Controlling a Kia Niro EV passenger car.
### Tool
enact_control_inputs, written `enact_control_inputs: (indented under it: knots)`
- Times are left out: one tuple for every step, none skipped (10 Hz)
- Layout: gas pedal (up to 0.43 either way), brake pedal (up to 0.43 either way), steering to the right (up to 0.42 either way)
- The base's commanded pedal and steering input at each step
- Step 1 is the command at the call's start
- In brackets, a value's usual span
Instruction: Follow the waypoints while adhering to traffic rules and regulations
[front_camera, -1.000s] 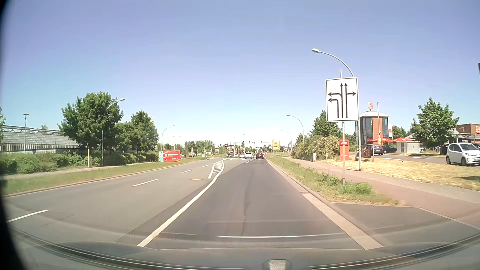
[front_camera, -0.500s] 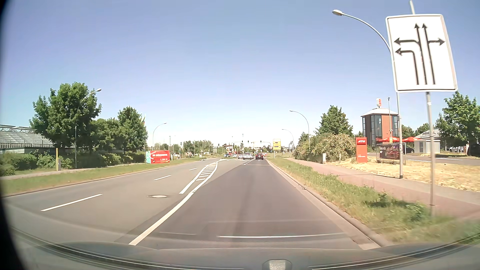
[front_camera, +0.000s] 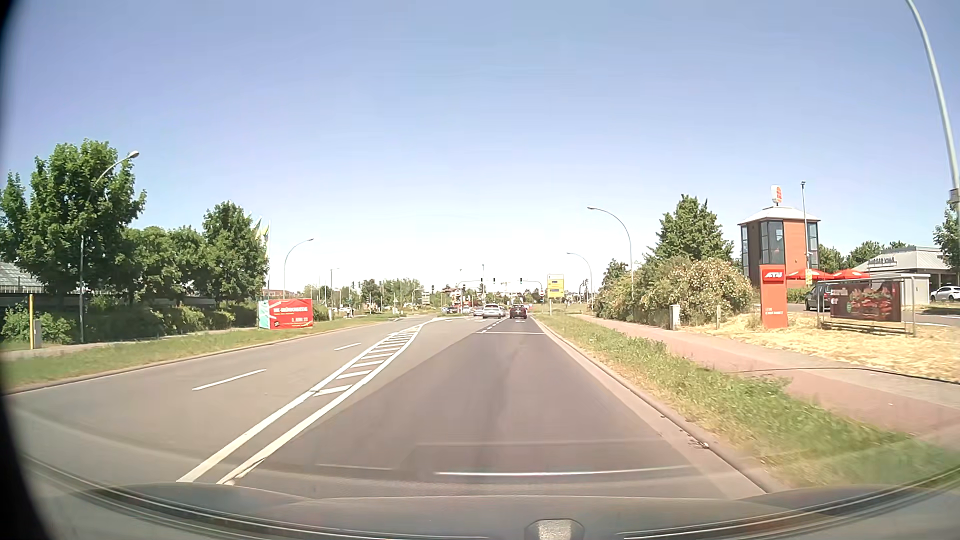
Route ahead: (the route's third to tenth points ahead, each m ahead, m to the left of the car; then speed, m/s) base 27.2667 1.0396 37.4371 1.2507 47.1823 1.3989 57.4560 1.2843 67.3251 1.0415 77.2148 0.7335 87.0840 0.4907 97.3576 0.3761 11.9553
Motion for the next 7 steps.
enact_control_inputs:
  knots:
    - [0.0,0.03,0.001]
    - [0.0,0.024,0.002]
    - [0.0,0.024,0.002]
    - [0.0,0.024,0.002]
    - [0.0,0.024,0.001]
    - [0.0,0.03,0.002]
    - [0.0,0.024,0.002]
